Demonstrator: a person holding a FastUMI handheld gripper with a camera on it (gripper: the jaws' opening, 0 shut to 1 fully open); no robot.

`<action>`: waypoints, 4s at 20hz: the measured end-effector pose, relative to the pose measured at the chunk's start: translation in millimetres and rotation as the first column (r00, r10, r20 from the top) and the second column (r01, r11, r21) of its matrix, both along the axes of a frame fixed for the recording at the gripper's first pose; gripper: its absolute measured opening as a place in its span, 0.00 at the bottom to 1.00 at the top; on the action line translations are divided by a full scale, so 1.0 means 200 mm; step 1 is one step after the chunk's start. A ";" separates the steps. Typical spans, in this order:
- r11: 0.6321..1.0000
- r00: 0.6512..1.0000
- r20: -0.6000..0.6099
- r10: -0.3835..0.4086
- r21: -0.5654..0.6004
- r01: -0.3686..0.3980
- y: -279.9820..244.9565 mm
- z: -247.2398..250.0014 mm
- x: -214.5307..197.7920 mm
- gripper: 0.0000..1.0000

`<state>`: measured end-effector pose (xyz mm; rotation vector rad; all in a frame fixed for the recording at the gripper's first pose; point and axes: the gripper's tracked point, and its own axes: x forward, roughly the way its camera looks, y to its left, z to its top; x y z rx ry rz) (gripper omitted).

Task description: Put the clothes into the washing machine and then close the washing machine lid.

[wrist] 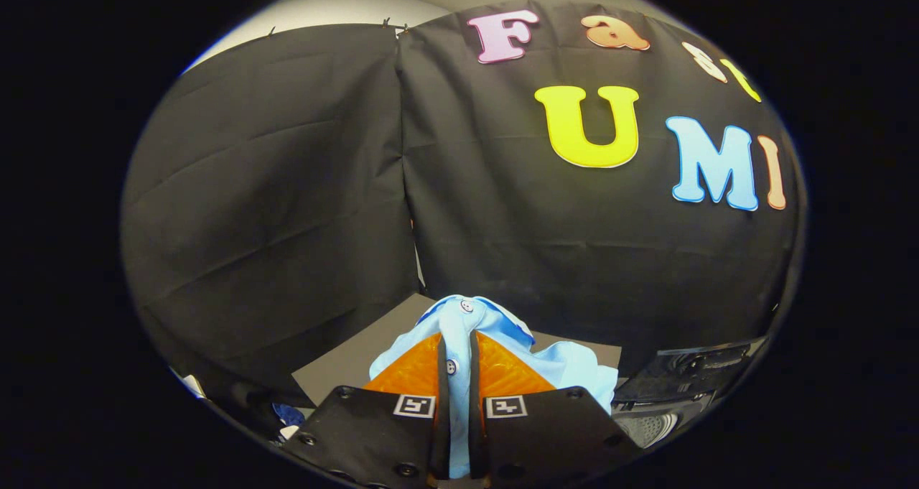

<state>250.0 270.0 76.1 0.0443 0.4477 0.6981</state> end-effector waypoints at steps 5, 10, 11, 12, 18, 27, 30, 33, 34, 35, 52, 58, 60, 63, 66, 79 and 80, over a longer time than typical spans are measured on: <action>0.999 0.998 0.065 0.022 0.023 -0.024 -0.09 0.14 0.04 0.12; 0.999 0.991 0.132 0.001 0.050 -0.008 -0.23 0.27 0.08 0.12; 0.998 0.991 0.137 -0.004 0.066 -0.005 -0.26 0.29 0.08 0.12; 0.997 0.989 0.145 -0.009 0.073 -0.001 -0.30 0.31 0.08 0.12; 0.994 0.981 0.174 -0.084 0.090 0.070 -0.58 0.36 0.18 0.12; 0.971 0.958 0.159 -0.237 0.070 0.228 -1.06 0.22 0.28 0.12; 0.960 0.948 0.155 -0.278 0.053 0.273 -1.19 0.14 0.31 0.12; 0.951 0.941 0.141 -0.309 0.031 0.307 -1.27 0.04 0.33 0.12; 0.949 0.938 0.139 -0.316 0.025 0.316 -1.29 0.02 0.33 0.12; 0.947 0.937 0.140 -0.321 0.016 0.322 -1.31 -0.01 0.34 0.12; 0.931 0.922 0.134 -0.364 0.025 0.364 -1.53 -0.17 0.19 0.12; 0.919 0.912 0.133 -0.388 -0.021 0.394 -1.67 -0.35 0.12 0.12; 0.913 0.911 0.102 -0.399 -0.045 0.405 -1.70 -0.47 0.11 0.12; 0.905 0.910 0.042 -0.412 -0.102 0.414 -1.74 -0.70 0.11 0.12; 0.897 0.907 -0.022 -0.420 -0.161 0.411 -1.75 -0.93 0.12 0.12; 0.856 0.842 -0.215 -0.494 -0.291 0.428 -1.76 -1.53 0.20 0.12; 0.855 0.837 -0.230 -0.496 -0.295 0.426 -1.76 -1.56 0.21 0.12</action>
